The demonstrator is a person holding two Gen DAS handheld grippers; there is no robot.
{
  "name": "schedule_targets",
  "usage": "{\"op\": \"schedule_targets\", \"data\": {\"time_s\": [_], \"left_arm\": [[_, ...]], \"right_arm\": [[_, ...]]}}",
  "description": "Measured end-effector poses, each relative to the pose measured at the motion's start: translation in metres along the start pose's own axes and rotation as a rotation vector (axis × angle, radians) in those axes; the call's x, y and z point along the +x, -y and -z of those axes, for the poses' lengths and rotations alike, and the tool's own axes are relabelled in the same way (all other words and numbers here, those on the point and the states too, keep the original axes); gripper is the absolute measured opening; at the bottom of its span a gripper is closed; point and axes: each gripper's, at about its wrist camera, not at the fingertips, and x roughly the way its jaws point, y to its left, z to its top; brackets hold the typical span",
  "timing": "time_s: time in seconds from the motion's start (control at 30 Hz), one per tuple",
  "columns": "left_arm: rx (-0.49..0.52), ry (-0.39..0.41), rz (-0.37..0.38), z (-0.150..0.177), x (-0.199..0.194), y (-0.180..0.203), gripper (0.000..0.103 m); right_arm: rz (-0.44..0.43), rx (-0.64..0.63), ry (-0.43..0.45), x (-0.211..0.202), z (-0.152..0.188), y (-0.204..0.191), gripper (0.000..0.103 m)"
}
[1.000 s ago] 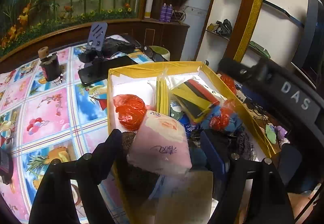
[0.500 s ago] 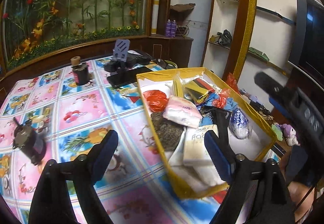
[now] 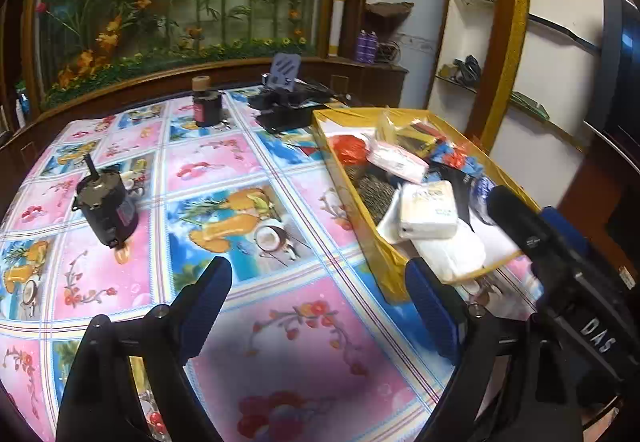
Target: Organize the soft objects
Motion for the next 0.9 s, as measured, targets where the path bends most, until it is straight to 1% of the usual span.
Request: {"op": "schedule_targets", "data": {"time_s": [0.03,0.07,0.1,0.17,0.27,0.37,0.43,0.53,0.8,0.9], "left_arm": [[0.014,-0.013,-0.015,0.001,0.002,0.002,0.090],[0.029,-0.027,-0.023,0.002,0.003,0.005,0.094],[0.053,-0.042,-0.030,0.003,0.005,0.008,0.095],[0.090,-0.042,-0.049,0.005,0.004,0.014,0.095],[0.121,-0.029,-0.085,0.007,0.001,0.020,0.096],[0.134,-0.035,-0.106,0.007,0.002,0.021,0.098],[0.136,-0.042,-0.109,0.007,0.003,0.020,0.098],[0.129,-0.055,-0.088,0.006,0.004,0.019,0.098],[0.104,-0.110,-0.067,0.005,0.012,0.014,0.101],[0.107,-0.118,-0.075,0.006,0.014,0.014,0.102]], "right_arm": [[0.008,-0.003,-0.015,0.001,0.002,-0.001,0.102],[0.016,-0.003,-0.019,0.002,0.001,0.001,0.102],[0.024,0.000,-0.018,0.001,0.001,0.002,0.102],[0.034,0.002,-0.017,0.004,-0.001,0.006,0.102],[0.057,0.010,-0.020,0.004,-0.001,0.011,0.102],[0.079,0.021,-0.011,0.002,-0.001,0.016,0.102],[0.090,0.035,-0.014,0.002,-0.001,0.021,0.102],[0.083,0.072,-0.019,0.003,-0.002,0.028,0.102],[0.093,0.069,-0.035,0.006,-0.002,0.029,0.102],[0.087,0.082,-0.028,0.005,-0.002,0.031,0.102]]}}
